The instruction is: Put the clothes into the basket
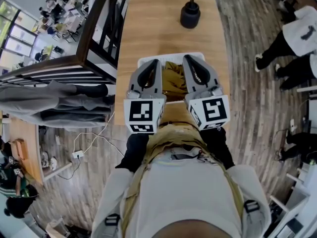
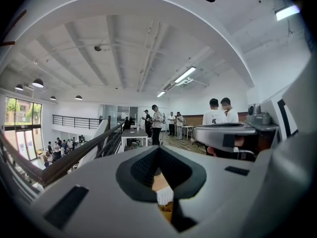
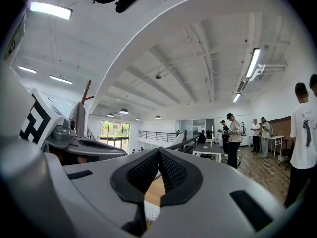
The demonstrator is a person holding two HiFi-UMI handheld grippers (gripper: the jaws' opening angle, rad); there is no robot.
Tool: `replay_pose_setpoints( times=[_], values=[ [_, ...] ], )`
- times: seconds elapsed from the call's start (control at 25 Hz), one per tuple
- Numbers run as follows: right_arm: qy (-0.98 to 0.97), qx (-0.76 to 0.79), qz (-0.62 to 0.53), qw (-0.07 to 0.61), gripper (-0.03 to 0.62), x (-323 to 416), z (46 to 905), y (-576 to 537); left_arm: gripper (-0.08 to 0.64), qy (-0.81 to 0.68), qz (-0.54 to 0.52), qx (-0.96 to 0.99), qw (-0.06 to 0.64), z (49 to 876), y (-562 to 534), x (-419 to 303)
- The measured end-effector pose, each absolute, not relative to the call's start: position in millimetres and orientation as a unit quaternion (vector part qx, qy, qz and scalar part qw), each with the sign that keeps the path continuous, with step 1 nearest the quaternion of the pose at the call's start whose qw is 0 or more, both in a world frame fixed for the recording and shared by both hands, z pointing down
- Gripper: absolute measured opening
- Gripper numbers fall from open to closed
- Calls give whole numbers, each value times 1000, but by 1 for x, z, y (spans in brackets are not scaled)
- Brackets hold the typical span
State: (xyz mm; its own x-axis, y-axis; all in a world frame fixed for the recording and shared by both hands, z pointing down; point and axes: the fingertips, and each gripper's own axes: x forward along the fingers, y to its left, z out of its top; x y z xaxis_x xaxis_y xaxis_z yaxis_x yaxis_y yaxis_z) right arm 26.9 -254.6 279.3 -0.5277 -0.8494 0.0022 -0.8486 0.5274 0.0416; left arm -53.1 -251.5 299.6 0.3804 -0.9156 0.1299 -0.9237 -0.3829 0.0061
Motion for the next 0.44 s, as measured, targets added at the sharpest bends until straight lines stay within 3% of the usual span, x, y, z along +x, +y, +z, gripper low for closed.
replay_pose_setpoints(
  times=[0.44],
  values=[
    [-876,482,-20,28,23,24,287,-253,0,-547,62,834,42,304,-250,-50]
  ],
)
